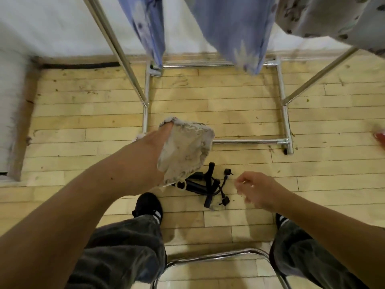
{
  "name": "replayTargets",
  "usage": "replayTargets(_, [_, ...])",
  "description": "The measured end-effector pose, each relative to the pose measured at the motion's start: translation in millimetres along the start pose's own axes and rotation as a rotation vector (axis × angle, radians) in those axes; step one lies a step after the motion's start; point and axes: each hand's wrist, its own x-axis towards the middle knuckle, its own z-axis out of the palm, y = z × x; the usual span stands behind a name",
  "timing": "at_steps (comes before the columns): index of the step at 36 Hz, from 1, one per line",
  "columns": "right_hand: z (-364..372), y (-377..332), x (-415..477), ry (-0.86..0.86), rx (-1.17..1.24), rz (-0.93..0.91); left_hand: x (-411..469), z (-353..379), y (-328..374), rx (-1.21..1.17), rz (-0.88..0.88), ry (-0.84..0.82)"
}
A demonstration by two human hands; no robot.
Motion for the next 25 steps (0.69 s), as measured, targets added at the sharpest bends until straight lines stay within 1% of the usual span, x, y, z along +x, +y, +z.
replayTargets(3, [8.4,8.8,9.7,-0.029,-0.054,-0.006,-1.2,5.6,-9.3,0.002,-0.003,0.023])
replayTargets(5, [13.9,9.9,18.6,-0.040,-0.118,0.009,-0.2,7.0,-11.3,-0.010,0.008,0.005])
replayTargets(7, [22.4,6.6,30.2,-0.042,-0.177,0.018,-0.8,7.5,-10.3,-0.007,0.008,-0.020])
replayTargets(11, [45.6,-2.3,57.7,-0.033,-0.266,0.007,-1.6,9.8,-8.1,-0.034,-0.003,0.001])
replayTargets(14, [65.5,-4.5,82.9,-0.035,-0.285,0.009,0.1,11.8,-8.5,-0.082,-0.032,0.049])
replayTargets(22, [101.8,-2.5,135.2,-0.132,-0.383,0.023,9.6,18.0,-21.5,-0.115,-0.069,0.163])
replayTargets(25, [112.6,2.1,149.6,-0.171,-0.398,0.016,16.9,27.0,-28.5,-0.104,-0.102,0.155])
